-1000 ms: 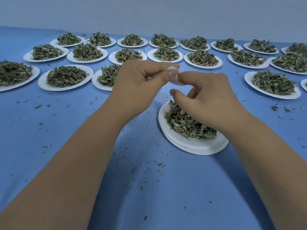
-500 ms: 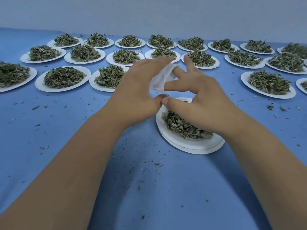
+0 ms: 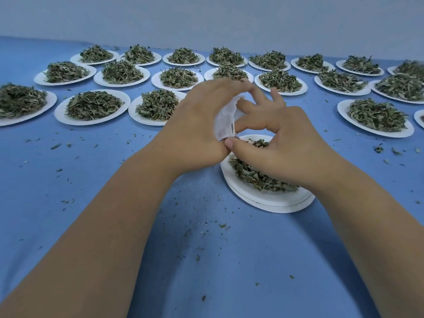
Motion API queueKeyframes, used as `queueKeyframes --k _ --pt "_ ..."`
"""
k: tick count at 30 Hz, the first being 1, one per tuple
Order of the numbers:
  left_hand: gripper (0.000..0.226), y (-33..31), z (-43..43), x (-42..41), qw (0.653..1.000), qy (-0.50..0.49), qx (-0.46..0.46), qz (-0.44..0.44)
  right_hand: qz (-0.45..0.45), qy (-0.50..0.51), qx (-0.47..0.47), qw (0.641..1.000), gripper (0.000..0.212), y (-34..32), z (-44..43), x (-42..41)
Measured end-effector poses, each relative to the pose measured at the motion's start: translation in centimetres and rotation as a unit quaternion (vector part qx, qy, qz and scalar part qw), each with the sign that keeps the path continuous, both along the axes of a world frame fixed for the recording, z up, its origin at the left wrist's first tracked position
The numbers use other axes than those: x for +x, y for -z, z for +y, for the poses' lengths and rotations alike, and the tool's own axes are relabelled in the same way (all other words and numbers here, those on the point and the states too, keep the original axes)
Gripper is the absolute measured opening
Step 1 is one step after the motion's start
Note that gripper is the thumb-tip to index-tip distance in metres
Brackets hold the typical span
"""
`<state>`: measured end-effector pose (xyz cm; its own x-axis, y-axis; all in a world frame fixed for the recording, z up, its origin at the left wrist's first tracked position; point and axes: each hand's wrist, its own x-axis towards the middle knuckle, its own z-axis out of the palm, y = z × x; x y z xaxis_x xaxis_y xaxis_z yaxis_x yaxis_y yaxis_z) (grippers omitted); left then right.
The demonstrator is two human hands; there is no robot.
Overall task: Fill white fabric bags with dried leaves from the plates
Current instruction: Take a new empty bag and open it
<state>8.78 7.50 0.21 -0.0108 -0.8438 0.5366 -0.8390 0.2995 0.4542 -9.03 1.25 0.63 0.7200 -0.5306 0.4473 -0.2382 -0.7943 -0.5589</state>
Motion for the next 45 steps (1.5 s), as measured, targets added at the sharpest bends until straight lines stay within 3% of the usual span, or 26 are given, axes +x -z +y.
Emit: queueKeyframes --k 6,11,18,25,30,35,37,41,45 --pt "0.053 -0.6 0.4 -0.5 0.997 -0.001 -0.012 0.08 -0.018 0.063 -0.03 0.997 0.006 0.1 -0.6 0.0" --pt "0.023 -0.9 0.6 -0.5 0.997 -0.006 -0.03 0.065 0.019 0.066 -0.018 0.997 0.019 0.0 -0.5 0.2" --pt "0.011 -1.4 1.1 0.0 0.997 -0.016 -0.019 0.08 0.019 0.103 -0.019 0.994 0.02 -0.3 -0.4 0.3" --pt "0.003 -1.3 1.0 1.1 0.998 -0.044 0.012 0.04 0.011 0.148 -0.009 0.989 0.019 -0.5 -0.6 0.2" --pt "0.017 -0.9 0.4 2.6 0.985 -0.152 0.063 -0.056 0.024 0.137 0.02 0.99 0.017 -0.8 0.0 0.4" --pt "0.106 -0.4 0.6 2.5 0.971 -0.172 0.131 -0.106 0.034 0.129 0.01 0.991 0.018 -1.1 0.7 0.7" --pt "0.126 -0.5 0.7 2.2 0.968 -0.168 0.144 -0.12 0.05 0.126 0.004 0.991 0.019 -1.2 0.9 0.9" --pt "0.137 -1.1 0.7 0.8 0.984 -0.091 0.12 -0.099 0.093 0.112 -0.043 0.988 0.021 -1.2 1.3 1.2" --pt "0.119 -1.1 0.8 -0.8 0.995 0.021 0.096 -0.002 0.104 0.079 -0.059 0.99 0.024 -1.3 1.9 1.4"
